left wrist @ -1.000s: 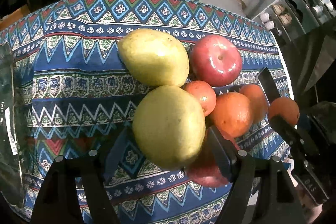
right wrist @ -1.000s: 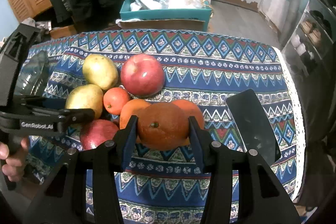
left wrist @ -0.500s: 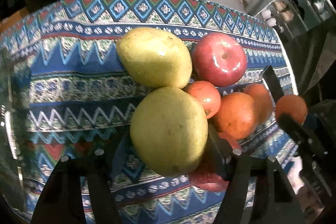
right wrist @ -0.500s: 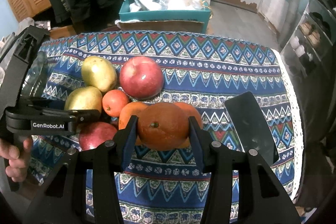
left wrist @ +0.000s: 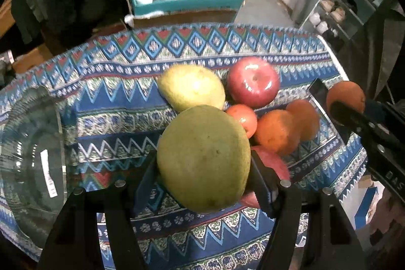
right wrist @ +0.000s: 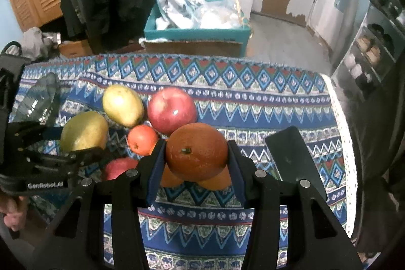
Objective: Organize fruits
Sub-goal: 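Lift the pear with the left tool while the right tool lifts the orange toward the glass plate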
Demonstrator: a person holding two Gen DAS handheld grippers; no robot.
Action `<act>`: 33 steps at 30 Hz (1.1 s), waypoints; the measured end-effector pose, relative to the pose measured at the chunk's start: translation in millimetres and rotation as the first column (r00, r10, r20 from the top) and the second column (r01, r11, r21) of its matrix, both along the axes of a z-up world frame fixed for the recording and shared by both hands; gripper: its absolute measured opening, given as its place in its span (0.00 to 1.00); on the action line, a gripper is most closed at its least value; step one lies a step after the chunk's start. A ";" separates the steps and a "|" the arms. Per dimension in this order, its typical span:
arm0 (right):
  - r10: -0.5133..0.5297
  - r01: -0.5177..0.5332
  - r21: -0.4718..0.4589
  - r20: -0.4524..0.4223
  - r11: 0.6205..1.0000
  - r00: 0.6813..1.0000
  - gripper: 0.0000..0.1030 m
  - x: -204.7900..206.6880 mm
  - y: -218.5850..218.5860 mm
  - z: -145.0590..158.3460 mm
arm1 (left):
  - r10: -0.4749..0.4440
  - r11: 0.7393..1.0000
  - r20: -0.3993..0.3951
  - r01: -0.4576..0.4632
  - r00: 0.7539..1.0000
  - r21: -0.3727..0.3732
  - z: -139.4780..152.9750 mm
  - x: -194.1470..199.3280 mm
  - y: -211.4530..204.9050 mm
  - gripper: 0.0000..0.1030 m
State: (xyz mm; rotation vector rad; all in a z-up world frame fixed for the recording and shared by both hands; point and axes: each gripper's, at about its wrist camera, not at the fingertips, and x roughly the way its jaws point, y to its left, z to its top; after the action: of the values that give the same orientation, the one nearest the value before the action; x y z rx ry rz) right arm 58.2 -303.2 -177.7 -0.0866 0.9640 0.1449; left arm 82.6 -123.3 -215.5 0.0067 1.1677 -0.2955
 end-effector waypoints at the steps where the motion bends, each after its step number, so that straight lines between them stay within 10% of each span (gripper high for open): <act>1: 0.002 -0.002 0.003 0.009 1.000 1.000 0.46 -0.3 1.5 3.6 | 0.000 1.000 0.015 0.000 1.000 -0.002 5.4 -2.2 1.3 0.68; 33: 0.058 -0.077 0.057 0.279 0.995 0.959 0.46 -18.2 57.8 113.9 | 0.073 0.997 0.364 -0.076 0.928 -0.008 124.6 -54.5 61.7 0.69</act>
State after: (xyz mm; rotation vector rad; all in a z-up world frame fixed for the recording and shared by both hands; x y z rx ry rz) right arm 40.0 -245.4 -63.7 -0.0759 0.6760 0.2221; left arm 28.1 -61.6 -90.9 0.0221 0.7964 -0.2117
